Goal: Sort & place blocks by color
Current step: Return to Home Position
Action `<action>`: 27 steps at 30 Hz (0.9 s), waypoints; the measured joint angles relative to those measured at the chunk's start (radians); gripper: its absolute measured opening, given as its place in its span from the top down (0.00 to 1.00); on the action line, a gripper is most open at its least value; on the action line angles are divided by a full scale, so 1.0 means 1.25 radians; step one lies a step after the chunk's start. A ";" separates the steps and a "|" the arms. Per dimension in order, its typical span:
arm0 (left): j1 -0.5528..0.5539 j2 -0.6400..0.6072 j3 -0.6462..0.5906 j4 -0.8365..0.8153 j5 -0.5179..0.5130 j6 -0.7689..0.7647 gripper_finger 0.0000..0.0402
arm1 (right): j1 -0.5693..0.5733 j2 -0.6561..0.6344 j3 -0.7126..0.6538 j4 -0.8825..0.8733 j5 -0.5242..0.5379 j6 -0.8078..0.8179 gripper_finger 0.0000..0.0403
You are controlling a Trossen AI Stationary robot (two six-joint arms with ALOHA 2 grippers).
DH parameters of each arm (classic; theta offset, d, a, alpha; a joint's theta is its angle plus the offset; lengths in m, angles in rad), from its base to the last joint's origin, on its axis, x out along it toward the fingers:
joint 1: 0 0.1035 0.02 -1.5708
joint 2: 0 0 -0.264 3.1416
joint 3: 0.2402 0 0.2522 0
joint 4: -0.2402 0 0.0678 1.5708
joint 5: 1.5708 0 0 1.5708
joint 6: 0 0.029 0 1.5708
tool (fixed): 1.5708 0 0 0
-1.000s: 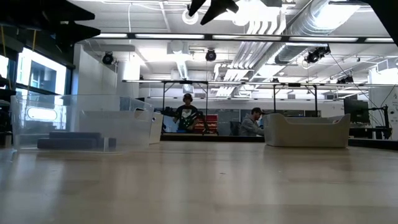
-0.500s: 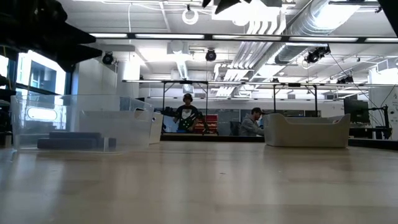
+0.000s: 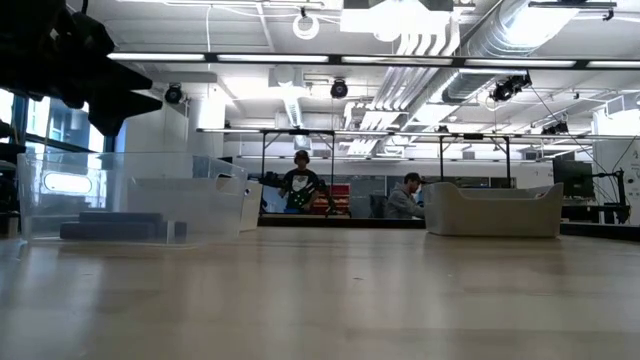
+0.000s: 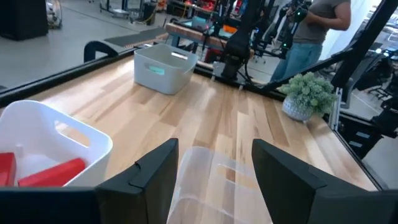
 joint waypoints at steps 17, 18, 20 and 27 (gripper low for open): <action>0.001 0.000 0.000 0.002 -0.135 0.063 0.52 | 0.075 -0.508 -0.726 0.461 -0.075 0.000 0.44; 0.001 0.000 0.000 0.002 -0.141 0.063 0.52 | 0.080 -0.529 -0.756 0.479 -0.083 0.000 0.44; 0.001 0.000 0.000 0.002 -0.151 0.063 0.52 | 0.089 -0.566 -0.810 0.508 -0.094 -0.001 0.44; 0.001 0.000 0.000 0.002 -0.158 0.063 0.52 | 0.118 -0.664 -0.958 0.595 -0.145 -0.002 0.44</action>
